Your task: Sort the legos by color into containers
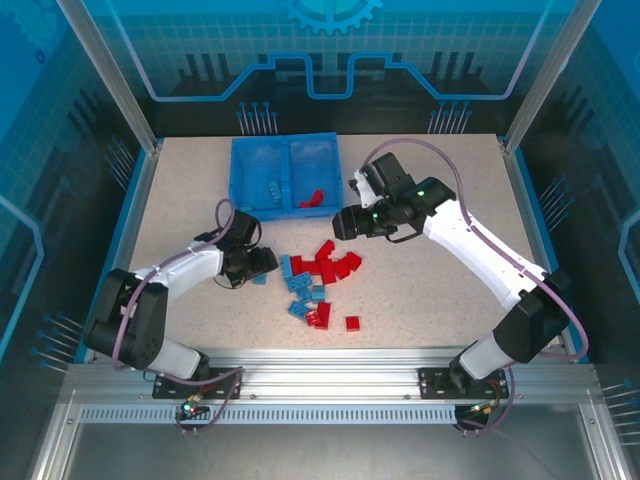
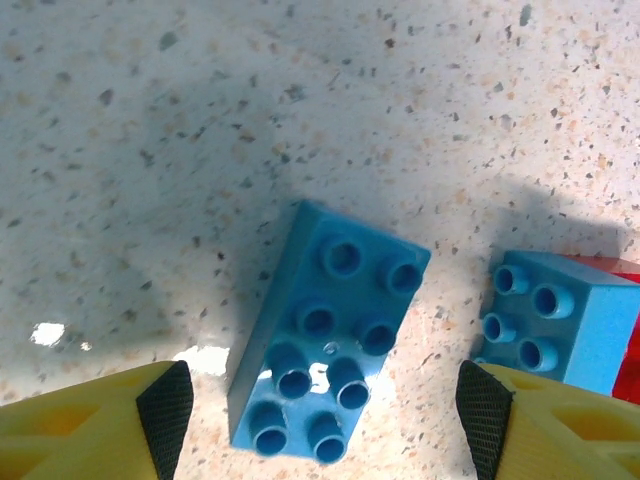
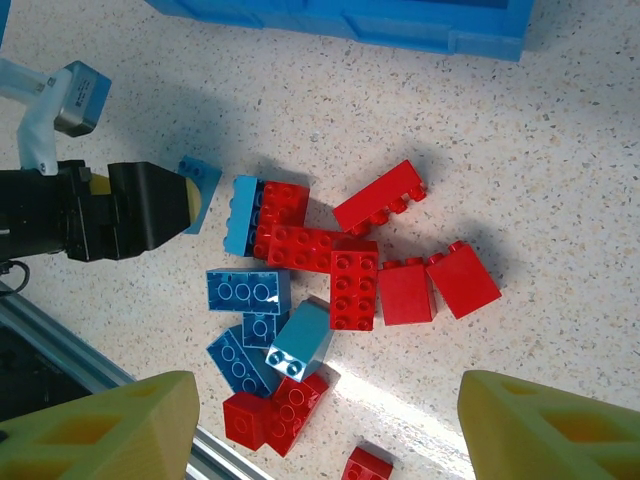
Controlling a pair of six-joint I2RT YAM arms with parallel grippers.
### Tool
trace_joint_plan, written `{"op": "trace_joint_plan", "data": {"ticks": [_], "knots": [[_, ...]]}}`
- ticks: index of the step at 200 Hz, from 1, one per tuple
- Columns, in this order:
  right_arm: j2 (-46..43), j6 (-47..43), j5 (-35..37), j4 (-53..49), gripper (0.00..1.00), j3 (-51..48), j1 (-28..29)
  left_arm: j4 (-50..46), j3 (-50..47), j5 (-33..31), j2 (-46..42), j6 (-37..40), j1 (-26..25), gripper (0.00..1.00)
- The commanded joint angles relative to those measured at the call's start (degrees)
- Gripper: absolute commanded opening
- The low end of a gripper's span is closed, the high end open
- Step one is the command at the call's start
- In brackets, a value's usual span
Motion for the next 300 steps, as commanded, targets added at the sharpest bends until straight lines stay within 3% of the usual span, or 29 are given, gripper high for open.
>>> {"op": "trace_joint_plan", "data": {"ticks": [1,29,49,71,88,128,165,242,283,300], "knots": [[0.23,0.74,-0.75,-0.72,0.71,1.60,0.65,0.32,1.89,-0.31,3.23,4.96,0.19,0.72],[-0.30,0.92,-0.60,-0.89,0.71,1.09,0.70,-1.78,3.78,-1.64,7.18,7.48,0.14,0.65],[-0.57,0.71,-1.35,-1.07,0.71,0.70,0.76,-2.16,3.61,-2.58,7.80,7.36,0.14,0.52],[-0.10,-0.80,-6.21,-0.89,0.71,-0.06,0.92,-2.44,3.11,-2.59,7.14,5.98,0.14,0.36],[0.44,-2.16,-9.45,-0.64,0.71,-0.36,1.91,-3.36,3.69,-2.37,6.04,4.77,0.27,0.31],[1.64,-1.99,-11.61,1.82,0.72,1.30,4.15,-8.35,10.10,-3.35,0.51,3.03,0.23,0.29],[1.62,-0.37,-9.41,4.20,0.72,2.20,4.19,-11.61,23.59,-7.62,0.47,5.68,0.70,0.29],[1.13,0.02,-4.45,1.18,0.72,3.23,3.82,-14.66,51.16,-11.50,25.15,12.34,4.95,0.30],[-2.22,0.38,-2.52,0.60,0.73,0.85,3.83,-17.23,60.29,-10.94,36.27,13.57,6.16,0.33],[-3.65,0.76,-1.79,0.69,0.73,-0.38,3.85,-17.32,61.46,-10.42,38.39,13.31,6.55,0.38]]}}
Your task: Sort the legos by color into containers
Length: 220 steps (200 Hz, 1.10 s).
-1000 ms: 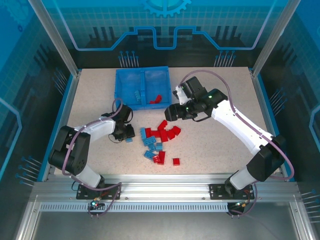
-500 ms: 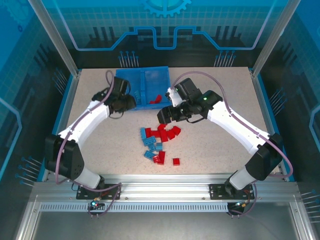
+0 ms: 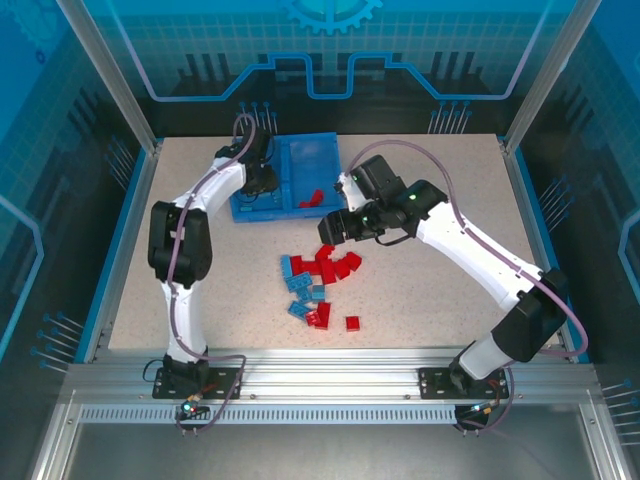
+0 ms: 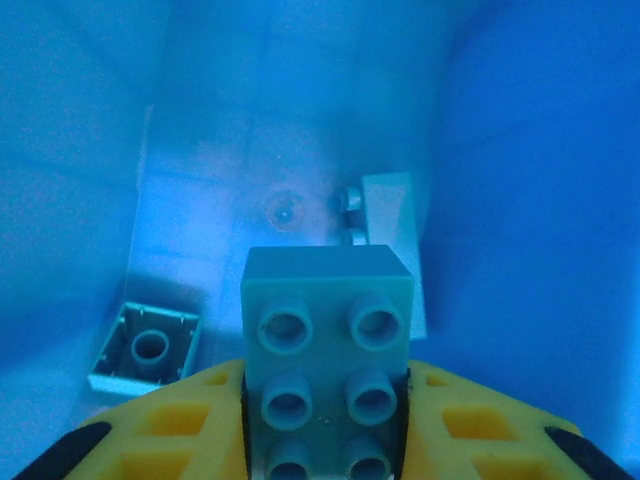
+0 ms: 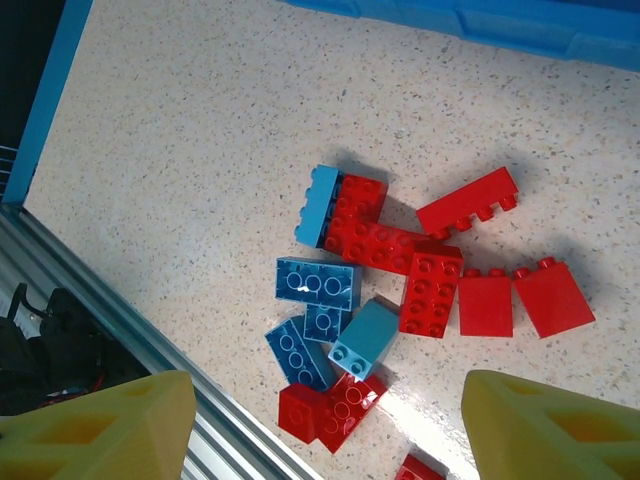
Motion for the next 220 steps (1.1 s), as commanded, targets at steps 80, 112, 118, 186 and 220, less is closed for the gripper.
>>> {"op": "trace_joint_plan", "data": {"ticks": [80,112,118,186,220], "knots": [[-4.56,1.15,2.26,-1.18,0.73,-2.91,-0.06,-3.24,1.30,2.27,-2.27,1.26,0.91,0.48],[-2.69,2.98,4.68,-1.43,0.73,-3.95,-0.21,-1.06,-4.95,6.42,-14.18,0.61,0.14,0.48],[-2.03,3.56,5.34,-1.63,0.73,-4.04,-0.33,-0.38,-6.61,7.39,-16.75,0.77,-0.13,0.49],[14.73,13.17,7.21,-4.80,0.73,2.56,-1.20,11.58,-30.04,16.56,-44.59,17.91,-8.10,0.57],[22.53,13.73,6.89,-4.66,0.70,7.09,-1.21,10.49,-38.47,18.50,-50.98,21.06,-9.19,0.65]]}}
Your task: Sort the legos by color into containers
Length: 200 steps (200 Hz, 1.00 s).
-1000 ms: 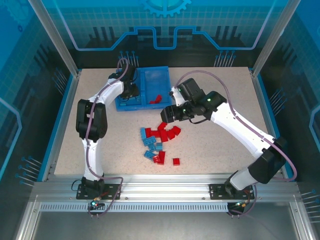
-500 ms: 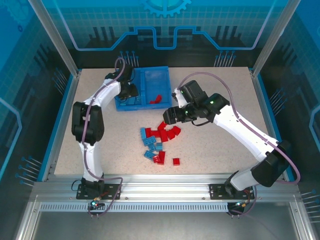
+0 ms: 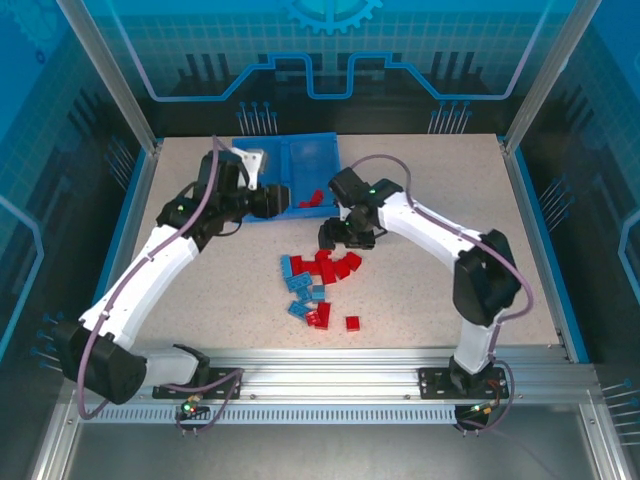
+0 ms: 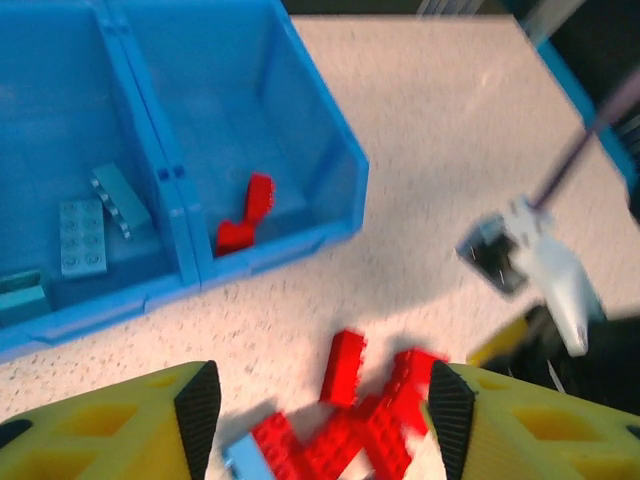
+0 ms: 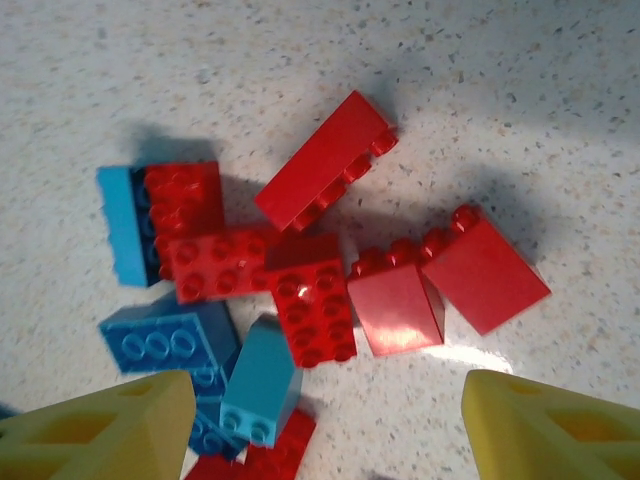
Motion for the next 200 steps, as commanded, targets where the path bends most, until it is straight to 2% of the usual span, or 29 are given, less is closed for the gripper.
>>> {"op": "trace_joint_plan", "data": {"ticks": [1,33,66,90,170,187,200], "knots": [[3.76,2.33,0.28,-2.14,0.70,3.92,-0.40,0.03,-6.03,2.99,-2.67,6.29,-0.35,0.66],[10.30,4.72,4.15,-4.85,0.55,7.70,-0.71,1.28,-11.82,3.99,-7.53,7.71,-1.09,0.77],[14.24,4.44,1.50,-2.24,0.60,10.48,-0.72,3.01,-14.35,7.04,-9.06,8.50,-1.05,0.89],[17.97,4.40,-1.30,-3.58,0.59,13.65,-0.64,4.43,-15.75,6.60,-8.71,8.64,-1.19,0.98],[23.09,5.23,0.54,-5.39,0.35,18.30,-0.68,6.86,-18.00,6.84,-8.06,7.14,-1.19,0.99],[23.64,4.78,0.63,-6.48,0.38,19.00,-0.90,7.02,-18.36,6.81,-8.08,7.13,-1.17,0.99],[24.43,4.45,0.82,-8.03,0.51,19.94,-0.98,7.34,-18.65,6.76,-8.22,7.06,-1.18,0.99]]}}
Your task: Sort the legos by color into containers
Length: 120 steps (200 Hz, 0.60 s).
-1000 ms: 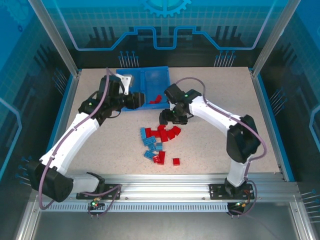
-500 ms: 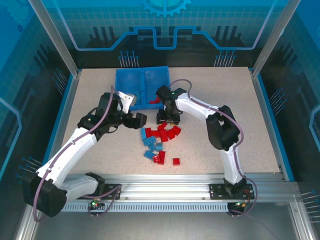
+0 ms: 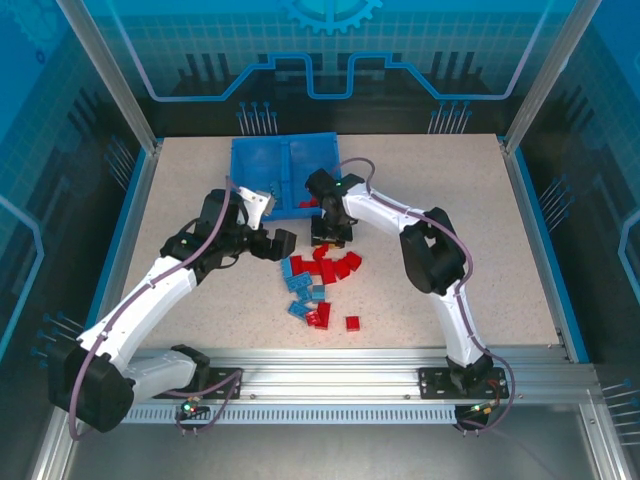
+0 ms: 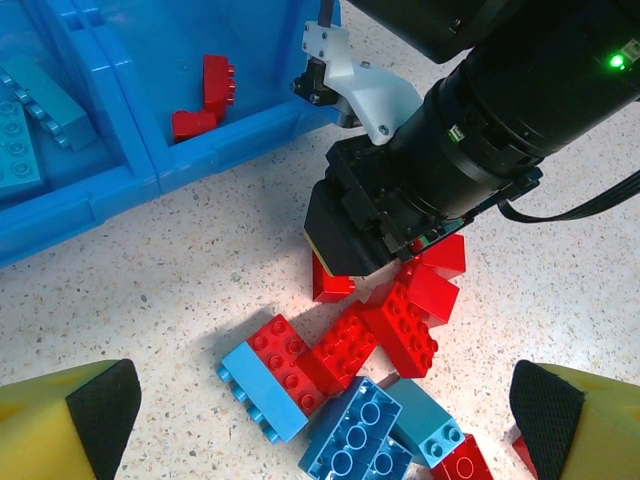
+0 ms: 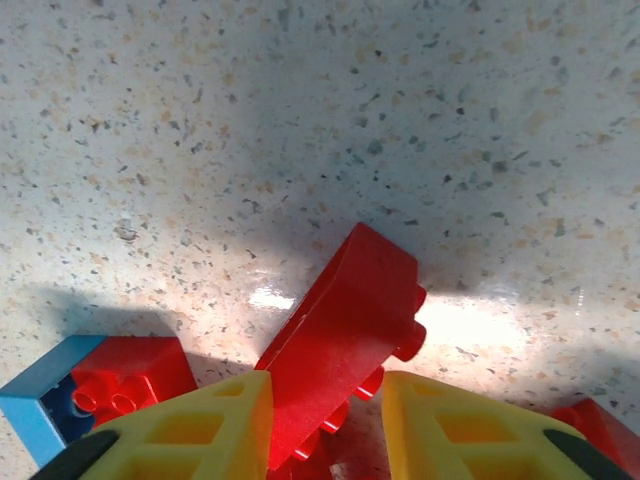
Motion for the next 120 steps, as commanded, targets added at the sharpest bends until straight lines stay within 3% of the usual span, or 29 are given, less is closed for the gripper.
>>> {"op": "trace_joint_plan", "data": {"ticks": [1,15,32,67,97,120], "knots": [[2.74,-0.30,0.86,-4.55,0.52,2.32,-0.81,1.61,-1.51,1.54,-0.35,-0.05,-0.34,0.99],[3.47,-0.40,0.30,-4.79,0.61,2.69,-0.80,1.86,-1.85,1.46,-0.33,-0.20,-0.30,0.99],[4.35,-0.25,-0.29,-4.60,0.62,2.95,-0.72,2.15,-2.04,1.58,-0.19,-0.22,-0.29,0.99],[7.43,-0.39,-0.72,-3.93,0.55,4.36,-0.72,2.47,-2.80,1.58,-0.18,-0.49,-0.34,0.99],[6.75,-0.57,-0.15,-3.15,0.39,4.43,-0.72,2.72,-3.43,1.54,-0.69,-0.84,-0.34,0.99],[5.03,-1.33,0.39,-2.73,0.32,4.37,-0.89,2.90,-4.04,1.35,-1.11,-1.13,-0.33,0.99]]}}
